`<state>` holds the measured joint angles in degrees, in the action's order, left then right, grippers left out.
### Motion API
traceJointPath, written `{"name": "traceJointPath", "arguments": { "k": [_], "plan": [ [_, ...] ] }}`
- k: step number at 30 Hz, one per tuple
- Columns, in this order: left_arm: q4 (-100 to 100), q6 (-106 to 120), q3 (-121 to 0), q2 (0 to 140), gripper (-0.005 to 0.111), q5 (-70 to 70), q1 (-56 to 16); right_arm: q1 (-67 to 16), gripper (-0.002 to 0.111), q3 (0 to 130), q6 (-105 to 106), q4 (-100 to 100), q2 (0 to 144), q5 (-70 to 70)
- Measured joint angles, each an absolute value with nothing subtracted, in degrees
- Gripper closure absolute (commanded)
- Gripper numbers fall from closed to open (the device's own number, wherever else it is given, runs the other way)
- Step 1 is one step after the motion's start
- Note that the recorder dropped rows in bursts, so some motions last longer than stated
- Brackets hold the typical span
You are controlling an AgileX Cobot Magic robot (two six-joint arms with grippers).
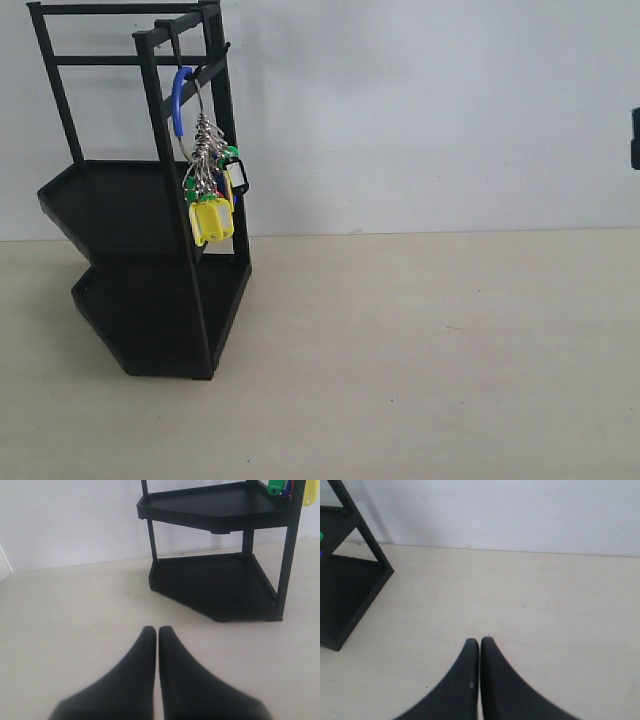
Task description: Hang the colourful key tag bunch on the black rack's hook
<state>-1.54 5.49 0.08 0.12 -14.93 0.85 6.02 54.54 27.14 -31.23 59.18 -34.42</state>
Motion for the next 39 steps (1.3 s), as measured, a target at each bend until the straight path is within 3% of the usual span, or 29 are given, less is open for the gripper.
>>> {"name": "traceJointPath", "arguments": {
  "k": [5, 31, 39],
  "plan": [
    [-1.54, 5.49, 0.08, 0.12, 0.102, -14.93, 0.85, 6.14, 0.108, 49.6, 26.96, -31.23, 52.62, -35.71],
    [-1.54, 5.49, 0.08, 0.12, 0.102, -14.93, 0.85, 4.57, 0.108, 49.6, 26.86, -31.24, 51.75, -36.03],
    [-1.54, 5.49, 0.08, 0.12, 0.102, -14.93, 0.85, 4.57, 0.108, 49.48, 26.42, -30.88, 42.39, -34.7]
  ]
}}
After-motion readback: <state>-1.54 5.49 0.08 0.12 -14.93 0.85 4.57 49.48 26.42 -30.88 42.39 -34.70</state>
